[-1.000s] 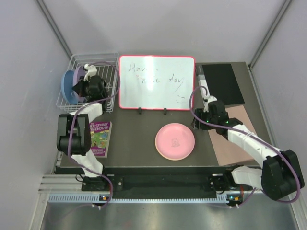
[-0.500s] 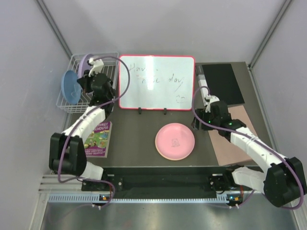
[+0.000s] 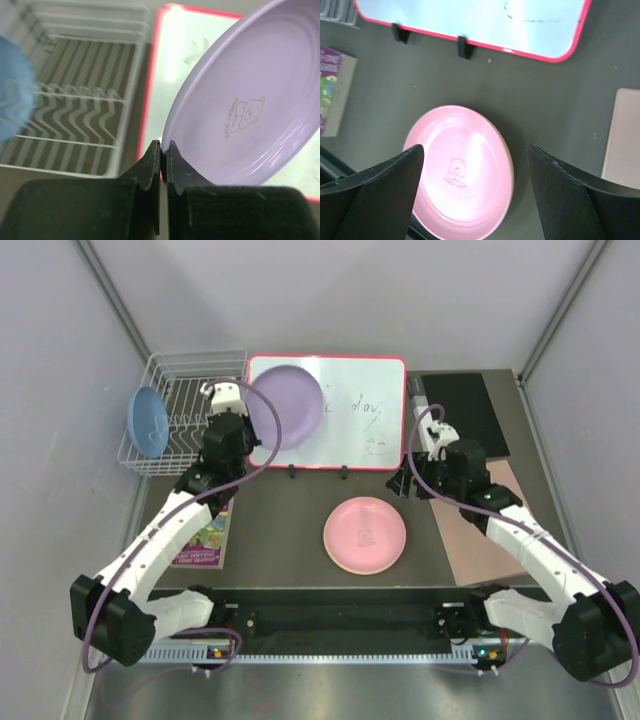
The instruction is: Unload the plates from the dish rack
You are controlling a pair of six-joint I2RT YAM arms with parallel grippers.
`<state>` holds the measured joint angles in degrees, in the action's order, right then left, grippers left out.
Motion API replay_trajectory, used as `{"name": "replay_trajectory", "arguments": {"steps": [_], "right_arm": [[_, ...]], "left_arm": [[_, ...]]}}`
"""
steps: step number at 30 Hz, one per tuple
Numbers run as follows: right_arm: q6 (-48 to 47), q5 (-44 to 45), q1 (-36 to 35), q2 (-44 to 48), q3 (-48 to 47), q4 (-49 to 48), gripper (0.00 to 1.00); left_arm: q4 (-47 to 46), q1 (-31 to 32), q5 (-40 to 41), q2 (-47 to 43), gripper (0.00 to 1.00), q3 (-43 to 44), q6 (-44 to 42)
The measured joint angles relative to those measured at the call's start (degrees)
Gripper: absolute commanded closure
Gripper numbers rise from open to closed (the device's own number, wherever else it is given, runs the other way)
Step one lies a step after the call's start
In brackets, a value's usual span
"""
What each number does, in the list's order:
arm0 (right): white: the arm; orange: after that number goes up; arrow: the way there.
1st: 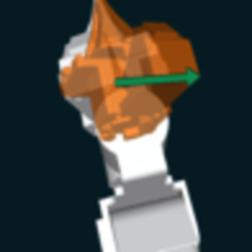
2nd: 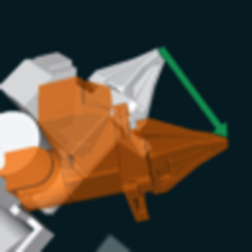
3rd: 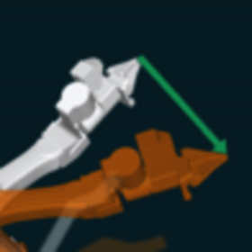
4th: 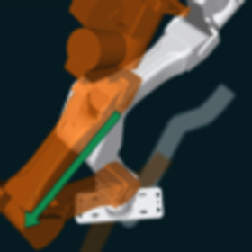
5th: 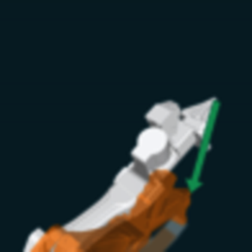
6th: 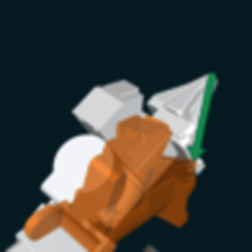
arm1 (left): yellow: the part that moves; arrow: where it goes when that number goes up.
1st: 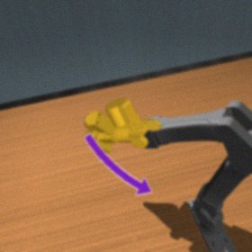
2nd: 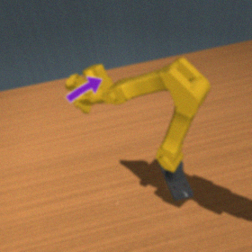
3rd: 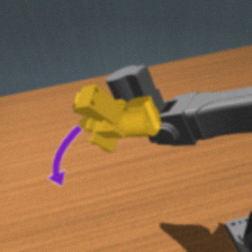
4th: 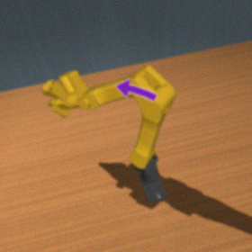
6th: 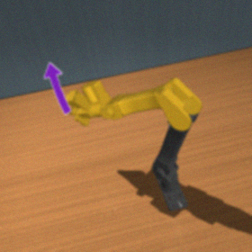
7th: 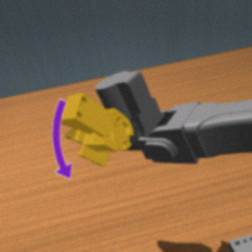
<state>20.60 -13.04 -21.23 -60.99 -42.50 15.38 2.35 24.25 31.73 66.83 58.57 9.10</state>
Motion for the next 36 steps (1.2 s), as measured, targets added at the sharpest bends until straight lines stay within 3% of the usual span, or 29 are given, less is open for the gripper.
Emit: {"name": "replay_trajectory", "arguments": {"steps": [8,21,24,25,27,28,30,32,34,35,36], "right_arm": [[2.93,-2.19,0.0,2.29,0.0,-7.02,0.14],[2.38,-2.4,0.0,0.13,0.07,-11.43,0.18],[1.92,-2.47,0.0,-2.01,0.07,-11.67,0.28],[1.84,-2.47,0.0,-2.71,0.07,-11.67,0.41],[1.29,-2.47,0.0,-3.89,0.07,-11.85,0.56],[1.31,-2.51,0.0,-4.55,0.07,-12.02,0.77],[1.14,-2.86,-0.02,-5.29,0.11,-12.72,1.0],[0.72,-3.52,-0.11,-5.38,0.17,-13.22,1.0],[0.37,-3.82,-0.13,-4.96,0.7,-13.97,1.0],[0.28,-3.8,-0.17,-4.55,1.25,-14.19,1.0],[0.17,-3.76,-0.17,-3.98,1.7,-14.25,1.0]], "left_arm": [[3.08,5.88,-14.88,-0.68,1.0,-6.99,13.79],[3.21,16.52,-16.83,1.38,1.0,-8.55,19.54],[3.26,18.32,-16.28,2.89,1.0,-8.55,19.76],[3.26,18.75,-16.13,3.15,1.0,-8.55,19.78],[3.26,19.5,-16.0,3.34,1.0,-8.55,19.76],[3.23,19.74,-16.04,3.34,1.0,-8.55,19.71],[3.19,20.04,-15.93,3.34,1.0,-8.55,19.69],[3.26,20.06,-15.54,3.34,1.0,-8.61,19.54],[3.21,19.98,-15.02,3.34,0.79,-8.68,19.41],[3.23,20.06,-14.86,3.34,0.54,-8.7,19.37],[3.23,20.15,-14.6,3.32,0.44,-8.7,19.26]]}}
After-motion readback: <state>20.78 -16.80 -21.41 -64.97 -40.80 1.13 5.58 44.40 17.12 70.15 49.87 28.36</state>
